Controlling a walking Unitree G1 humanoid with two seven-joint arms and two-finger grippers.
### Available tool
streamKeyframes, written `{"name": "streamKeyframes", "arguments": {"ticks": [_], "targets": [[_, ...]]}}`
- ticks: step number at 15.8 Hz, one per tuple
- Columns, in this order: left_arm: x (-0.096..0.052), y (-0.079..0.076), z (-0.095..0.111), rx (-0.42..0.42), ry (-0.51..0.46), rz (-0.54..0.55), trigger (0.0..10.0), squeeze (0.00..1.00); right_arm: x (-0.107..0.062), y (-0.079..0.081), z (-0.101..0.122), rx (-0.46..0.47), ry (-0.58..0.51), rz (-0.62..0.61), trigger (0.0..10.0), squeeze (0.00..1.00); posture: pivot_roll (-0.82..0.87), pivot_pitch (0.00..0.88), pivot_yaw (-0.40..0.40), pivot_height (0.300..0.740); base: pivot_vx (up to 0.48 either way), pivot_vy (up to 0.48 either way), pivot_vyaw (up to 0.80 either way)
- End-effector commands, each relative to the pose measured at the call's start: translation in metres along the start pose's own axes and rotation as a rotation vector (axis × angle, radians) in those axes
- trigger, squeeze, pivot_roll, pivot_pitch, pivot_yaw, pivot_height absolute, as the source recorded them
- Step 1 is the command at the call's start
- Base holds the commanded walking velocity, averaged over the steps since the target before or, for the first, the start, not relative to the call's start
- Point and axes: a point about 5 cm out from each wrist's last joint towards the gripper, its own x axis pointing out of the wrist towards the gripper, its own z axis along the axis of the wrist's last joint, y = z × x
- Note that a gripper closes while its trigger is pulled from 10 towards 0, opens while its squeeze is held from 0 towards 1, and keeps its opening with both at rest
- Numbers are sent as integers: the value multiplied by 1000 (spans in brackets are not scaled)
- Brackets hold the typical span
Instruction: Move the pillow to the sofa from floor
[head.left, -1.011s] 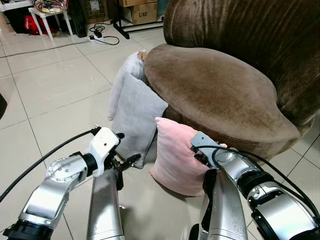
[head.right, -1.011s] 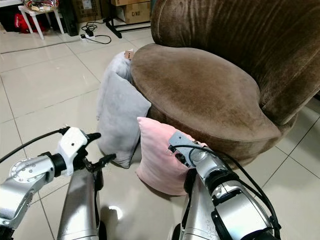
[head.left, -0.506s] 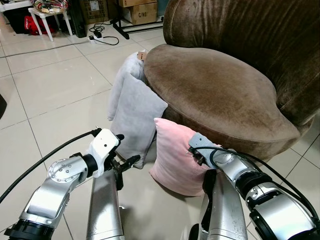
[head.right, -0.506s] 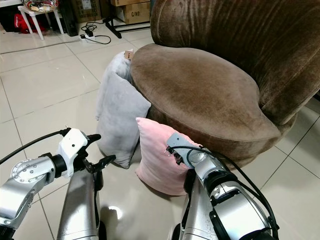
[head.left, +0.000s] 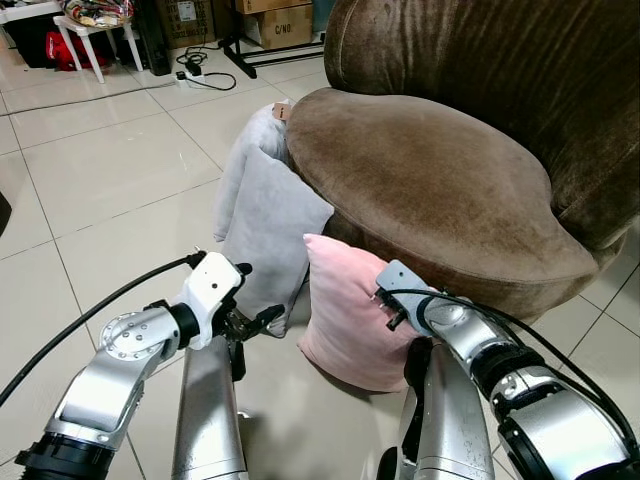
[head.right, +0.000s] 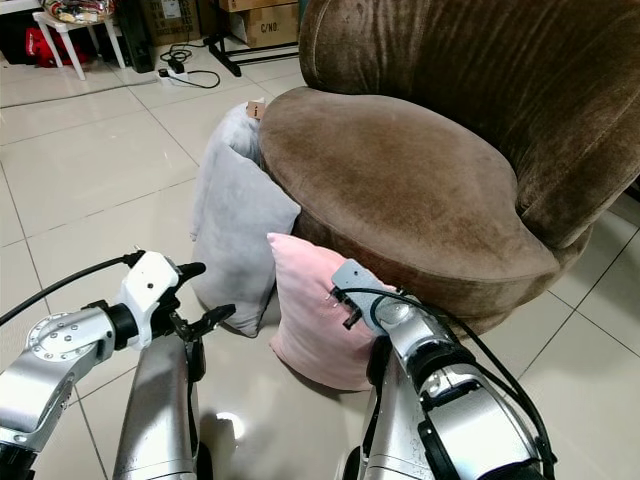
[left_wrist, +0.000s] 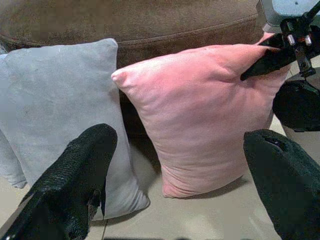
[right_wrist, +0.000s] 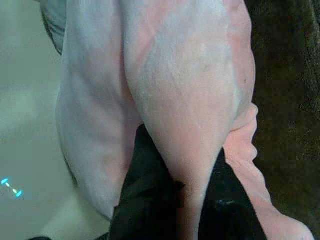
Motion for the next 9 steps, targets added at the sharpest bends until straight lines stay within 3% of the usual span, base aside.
{"name": "streamKeyframes", "arguments": {"ticks": [1,3,5,8,9], "targets": [[1,-1,-2,2,5,10,10000,0,-2,-3,4,30,-49,0,0,0,-22,0,-54,405,0,0,0],[-2,1,0,13,-5,53,10000,0,-6,-5,10,90,-158,34,0,0,-17,0,-53,405,0,0,0],[-4,4,7,13,-38,101,10000,0,-20,-4,15,70,-340,101,0,0,-7,0,-60,405,0,0,0],[-8,11,12,17,-73,222,10000,0,-47,-24,12,151,-491,53,0,0,0,0,-66,405,0,0,0],[-9,14,14,21,-81,276,10000,0,-63,-38,18,233,-580,-6,0,0,0,0,-66,405,0,0,0]]}}
